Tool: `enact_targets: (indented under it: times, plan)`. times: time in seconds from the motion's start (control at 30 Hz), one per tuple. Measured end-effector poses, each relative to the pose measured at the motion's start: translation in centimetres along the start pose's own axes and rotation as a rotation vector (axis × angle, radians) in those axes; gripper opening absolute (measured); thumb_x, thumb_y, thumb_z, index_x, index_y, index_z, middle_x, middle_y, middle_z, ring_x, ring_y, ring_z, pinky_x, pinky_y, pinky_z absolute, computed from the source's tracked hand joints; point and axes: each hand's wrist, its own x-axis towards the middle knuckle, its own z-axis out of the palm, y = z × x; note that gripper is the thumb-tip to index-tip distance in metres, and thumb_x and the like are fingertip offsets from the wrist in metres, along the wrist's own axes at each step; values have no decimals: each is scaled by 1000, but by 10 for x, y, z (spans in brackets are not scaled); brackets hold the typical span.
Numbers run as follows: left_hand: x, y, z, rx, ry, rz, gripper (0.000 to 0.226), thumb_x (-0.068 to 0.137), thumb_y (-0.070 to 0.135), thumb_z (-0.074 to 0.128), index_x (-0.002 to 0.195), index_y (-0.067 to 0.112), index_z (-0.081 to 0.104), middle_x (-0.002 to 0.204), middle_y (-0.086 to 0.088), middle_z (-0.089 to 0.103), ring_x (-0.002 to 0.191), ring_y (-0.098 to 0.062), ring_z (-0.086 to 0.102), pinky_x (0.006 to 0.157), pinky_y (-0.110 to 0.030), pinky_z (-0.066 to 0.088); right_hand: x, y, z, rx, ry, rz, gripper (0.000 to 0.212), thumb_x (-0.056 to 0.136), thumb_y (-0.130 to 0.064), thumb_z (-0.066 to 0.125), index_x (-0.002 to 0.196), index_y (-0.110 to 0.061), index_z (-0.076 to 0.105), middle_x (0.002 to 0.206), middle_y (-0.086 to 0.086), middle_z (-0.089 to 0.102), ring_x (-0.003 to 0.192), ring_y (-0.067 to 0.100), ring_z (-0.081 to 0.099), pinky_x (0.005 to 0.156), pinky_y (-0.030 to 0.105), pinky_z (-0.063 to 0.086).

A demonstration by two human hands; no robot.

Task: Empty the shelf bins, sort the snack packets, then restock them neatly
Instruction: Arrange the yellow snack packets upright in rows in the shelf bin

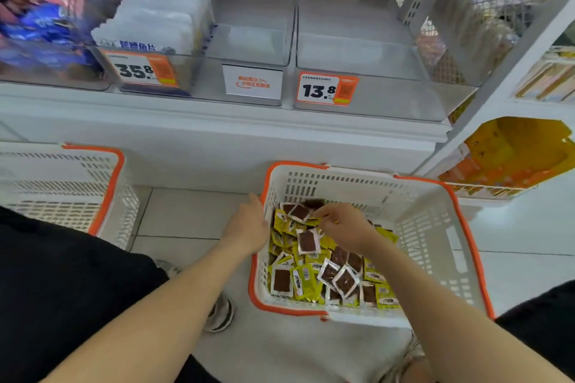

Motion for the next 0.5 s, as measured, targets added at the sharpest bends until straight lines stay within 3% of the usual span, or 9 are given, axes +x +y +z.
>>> enact_targets:
  times: [0.03, 0.1, 0.17, 0.23, 0.3, 0.37, 0.4, 0.5]
  plan:
    - [-4, -2, -3, 22, 5, 1, 41, 98, 12, 57, 134, 10, 38, 121, -16, 59, 99, -37, 66, 77, -47, 58, -1, 2, 3, 1, 4, 9, 37, 99, -17, 50, 127, -29, 70, 99, -1, 74, 78, 21, 72, 67, 35, 60]
    - [-10, -6, -6, 124, -3, 12, 61, 93, 0, 59, 145, 11, 28, 126, -18, 48, 93, -36, 63, 68, -43, 53, 0, 6, 11, -9, -4, 40, 36, 99, -16, 51, 128, -25, 70, 83, -4, 70, 61, 14, 64, 58, 27, 55]
    - [-15, -9, -7, 430, 105, 92, 69, 90, -1, 64, 148, 9, 29, 136, -18, 38, 103, -34, 56, 74, -39, 50, 1, 12, 21, -28, 13, 95, 36, 101, -14, 49, 129, -21, 69, 79, -4, 66, 50, 8, 53, 46, 20, 43]
    - [-10, -10, -6, 742, 171, 275, 51, 93, 4, 54, 143, 6, 44, 142, -16, 42, 120, -34, 49, 91, -40, 47, 2, 20, 29, -41, 52, 156, 37, 100, -11, 47, 129, -19, 68, 110, 6, 74, 54, 9, 56, 44, 19, 40]
    - [2, -10, 4, 892, 113, 409, 40, 97, 5, 46, 136, 7, 54, 145, -16, 44, 134, -34, 42, 104, -42, 42, 3, 35, 36, -73, 60, 213, 38, 99, -10, 47, 131, -16, 67, 135, 11, 66, 75, 16, 67, 47, 18, 39]
    - [14, -8, 19, 881, -52, 414, 43, 98, 5, 57, 140, 5, 53, 154, -19, 35, 147, -38, 31, 110, -47, 40, 7, 56, 39, -103, 48, 259, 41, 96, -8, 50, 133, -14, 66, 133, 13, 66, 94, 25, 68, 61, 23, 44]
    - [19, -7, 26, 840, -109, 386, 47, 96, 5, 61, 143, 5, 51, 157, -20, 31, 150, -40, 27, 113, -49, 39, 9, 67, 40, -106, 42, 286, 41, 95, -8, 51, 133, -13, 66, 129, 14, 67, 94, 25, 67, 66, 26, 48]
    - [32, -7, 51, 602, -170, 274, 40, 99, 13, 57, 138, 6, 51, 147, -18, 39, 141, -39, 41, 107, -47, 47, 22, 95, 40, -111, 31, 329, 34, 97, -10, 51, 125, -10, 69, 122, 15, 70, 99, 30, 67, 77, 33, 55]
